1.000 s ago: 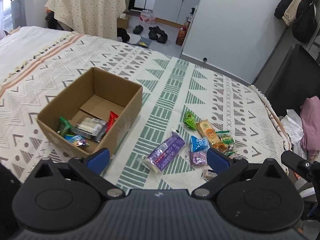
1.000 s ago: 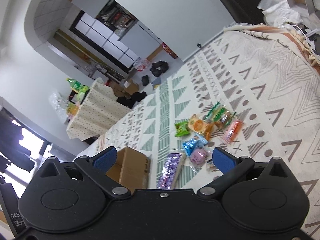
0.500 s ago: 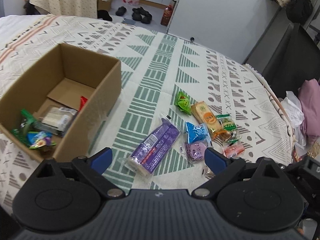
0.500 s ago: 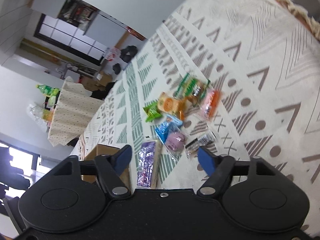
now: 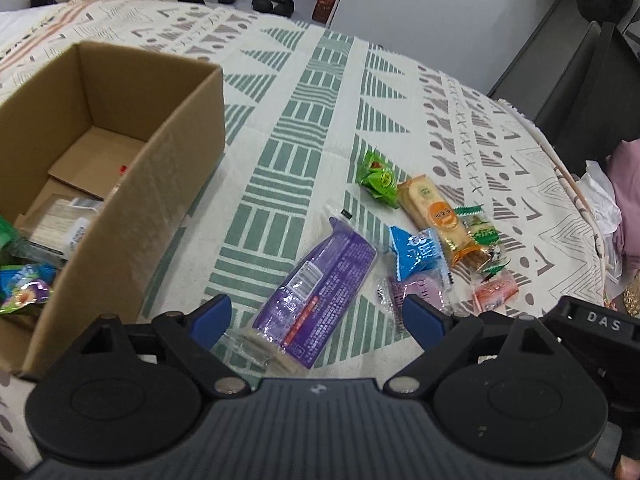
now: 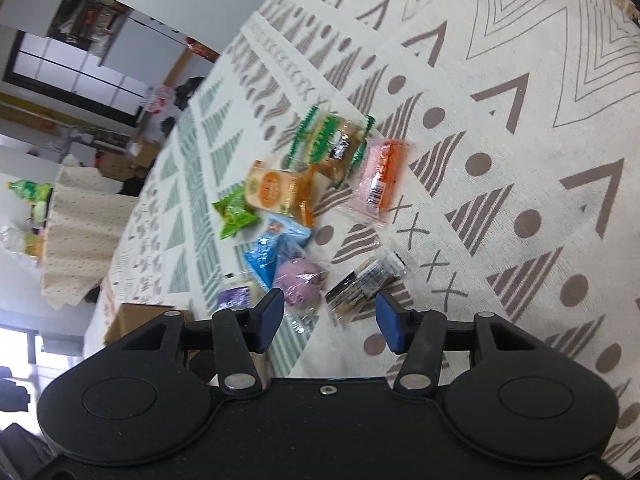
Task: Organize snacks
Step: 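Move both open grippers back toward the remaining snacks, then grasp the purple bar with the left gripper while the right grasps the clear-wrapped stick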
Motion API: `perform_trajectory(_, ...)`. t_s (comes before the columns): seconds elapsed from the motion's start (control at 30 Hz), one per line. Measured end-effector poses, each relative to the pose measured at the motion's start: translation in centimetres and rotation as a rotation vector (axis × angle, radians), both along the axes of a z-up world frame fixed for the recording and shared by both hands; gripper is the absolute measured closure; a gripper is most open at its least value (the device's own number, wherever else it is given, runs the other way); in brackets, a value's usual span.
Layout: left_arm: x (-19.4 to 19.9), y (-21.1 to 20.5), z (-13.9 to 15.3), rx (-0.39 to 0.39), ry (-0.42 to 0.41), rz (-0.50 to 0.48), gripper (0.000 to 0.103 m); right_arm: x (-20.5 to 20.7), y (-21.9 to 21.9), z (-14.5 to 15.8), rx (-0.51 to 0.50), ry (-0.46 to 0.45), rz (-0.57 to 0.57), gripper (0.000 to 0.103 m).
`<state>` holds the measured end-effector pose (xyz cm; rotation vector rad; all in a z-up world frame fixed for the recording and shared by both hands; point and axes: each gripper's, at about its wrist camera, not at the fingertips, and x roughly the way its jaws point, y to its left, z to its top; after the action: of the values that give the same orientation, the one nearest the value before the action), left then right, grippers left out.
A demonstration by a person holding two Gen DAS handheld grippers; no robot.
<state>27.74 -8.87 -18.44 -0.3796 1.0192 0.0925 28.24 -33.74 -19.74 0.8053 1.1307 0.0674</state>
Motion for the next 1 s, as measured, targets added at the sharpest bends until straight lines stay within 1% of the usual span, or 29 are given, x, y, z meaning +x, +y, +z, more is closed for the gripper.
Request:
perform_trajectory(0.13,0.9,0.1,-1.3,-0.025,0.029,-0.014,0.010,0.7,0.4,-1.0,-0.042,0.022,-0.028,0.054)
perform_trajectory(0.27,1.6,-0.1,-2.2,-0.022,0.053,-0.028,0.010,1.3,0.6,-1.7,-0.079,0.040,-0.046,0.054)
perform_trajectory(0.4,1.8,0.0,-3.0,-0.016,0.081,-0.026,0.010,1.7,1.2,-1.7,-0.110,0.029,-0.035,0.055)
perform_trajectory(0.47,1.7,0.0,-3.2,-0.013,0.081,-0.024,0.011,1.9,1.5,-1.7,-0.132,0.024,-0.027,0.060)
perform_trajectory(0.5,1.7,0.0,-3.2,-0.009,0.079,-0.022,0.012,1.9,1.6,-1.8,-0.145,0.022,-0.021,0.066)
perform_trajectory(0.53,1.6,0.0,-3.2,0.000,0.080,-0.017,0.017,2.0,1.6,-1.8,-0.159,0.021,-0.018,0.076)
perform_trajectory(0.57,1.5,0.0,-3.1,0.012,0.082,-0.009,0.026,2.1,1.6,-1.9,-0.166,0.024,-0.017,0.079)
perform_trajectory(0.6,1.4,-0.1,-3.0,0.028,0.082,-0.004,0.032,2.0,1.5,-2.0,-0.165,0.026,-0.019,0.081)
perform_trajectory(0.63,1.4,-0.1,-2.8,0.030,0.080,-0.005,0.045,2.1,1.4,-2.0,-0.162,0.026,-0.019,0.083)
perform_trajectory(0.67,1.2,0.0,-2.7,0.018,0.077,-0.006,0.054,2.1,1.4,-1.9,-0.160,0.024,-0.016,0.084)
perform_trajectory(0.73,1.1,0.0,-2.4,-0.001,0.078,-0.011,0.064,2.0,1.4,-1.7,-0.151,0.019,-0.011,0.085)
perform_trajectory(0.77,1.0,0.0,-2.2,-0.004,0.075,-0.011,0.067,1.9,1.4,-1.5,-0.146,0.013,-0.008,0.085)
perform_trajectory(0.83,0.7,0.0,-1.7,-0.006,0.070,0.000,0.069,1.7,1.5,-1.1,-0.135,-0.003,0.001,0.085)
perform_trajectory(1.0,-0.4,-0.2,-0.1,-0.009,0.031,0.016,0.071,1.3,1.4,0.2,-0.089,-0.050,0.011,0.085)
